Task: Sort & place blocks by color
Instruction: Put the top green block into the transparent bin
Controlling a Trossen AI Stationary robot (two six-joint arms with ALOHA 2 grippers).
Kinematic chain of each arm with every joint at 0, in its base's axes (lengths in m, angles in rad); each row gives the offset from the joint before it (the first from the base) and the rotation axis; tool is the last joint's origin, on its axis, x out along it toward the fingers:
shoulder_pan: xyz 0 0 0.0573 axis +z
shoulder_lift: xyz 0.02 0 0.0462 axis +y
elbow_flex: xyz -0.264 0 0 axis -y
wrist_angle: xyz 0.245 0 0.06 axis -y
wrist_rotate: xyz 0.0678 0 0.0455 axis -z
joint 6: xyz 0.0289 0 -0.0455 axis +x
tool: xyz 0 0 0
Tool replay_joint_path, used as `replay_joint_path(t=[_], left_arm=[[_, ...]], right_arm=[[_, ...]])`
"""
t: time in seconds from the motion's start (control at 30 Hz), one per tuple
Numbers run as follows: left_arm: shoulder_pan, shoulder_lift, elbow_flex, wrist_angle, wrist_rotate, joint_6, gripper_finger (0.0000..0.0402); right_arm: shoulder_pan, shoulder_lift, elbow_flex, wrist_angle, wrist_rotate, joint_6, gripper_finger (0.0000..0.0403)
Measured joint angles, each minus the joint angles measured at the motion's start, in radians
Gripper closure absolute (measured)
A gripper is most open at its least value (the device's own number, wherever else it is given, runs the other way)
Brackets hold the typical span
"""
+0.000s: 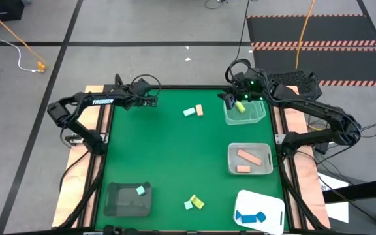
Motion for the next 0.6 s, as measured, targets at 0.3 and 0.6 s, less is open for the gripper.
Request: replay_joint_path(t=[0.3, 0.6], left_arm=[[0.006, 0.0, 0.0, 0.009, -0.037, 0.035, 0.0148], [0.011, 0.001, 0.0, 0.002, -0.026, 0.04, 0.0149]], right_arm=[[0.0, 0.0, 0.0, 0.0, 0.0, -0.011, 0.0195], [0.0, 0.0, 0.0, 0.0, 0.0, -0.011, 0.0195]])
